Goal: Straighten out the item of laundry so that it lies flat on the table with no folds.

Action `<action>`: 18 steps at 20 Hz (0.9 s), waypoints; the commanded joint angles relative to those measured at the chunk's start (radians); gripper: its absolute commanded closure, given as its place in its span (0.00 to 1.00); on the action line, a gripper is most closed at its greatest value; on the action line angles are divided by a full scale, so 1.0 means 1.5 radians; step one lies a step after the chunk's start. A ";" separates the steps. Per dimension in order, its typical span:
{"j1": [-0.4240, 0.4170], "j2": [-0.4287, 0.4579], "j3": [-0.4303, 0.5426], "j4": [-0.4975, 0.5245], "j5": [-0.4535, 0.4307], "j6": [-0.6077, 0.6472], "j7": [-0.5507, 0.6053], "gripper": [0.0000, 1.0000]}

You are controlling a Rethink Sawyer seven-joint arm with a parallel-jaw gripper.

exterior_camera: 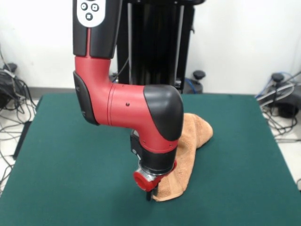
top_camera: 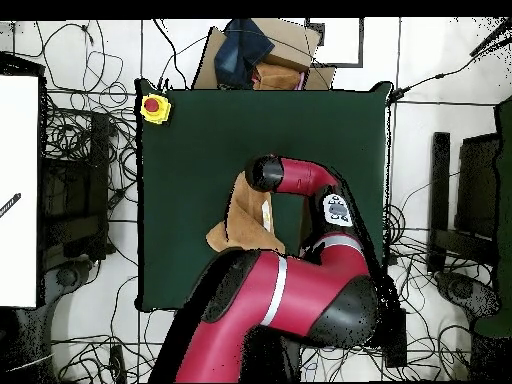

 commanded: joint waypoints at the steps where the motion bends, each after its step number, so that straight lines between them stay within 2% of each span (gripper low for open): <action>1: 0.018 0.023 0.025 0.044 -0.006 -0.041 0.148 1.00; 18: 0.029 0.018 0.011 0.039 -0.009 -0.044 0.156 1.00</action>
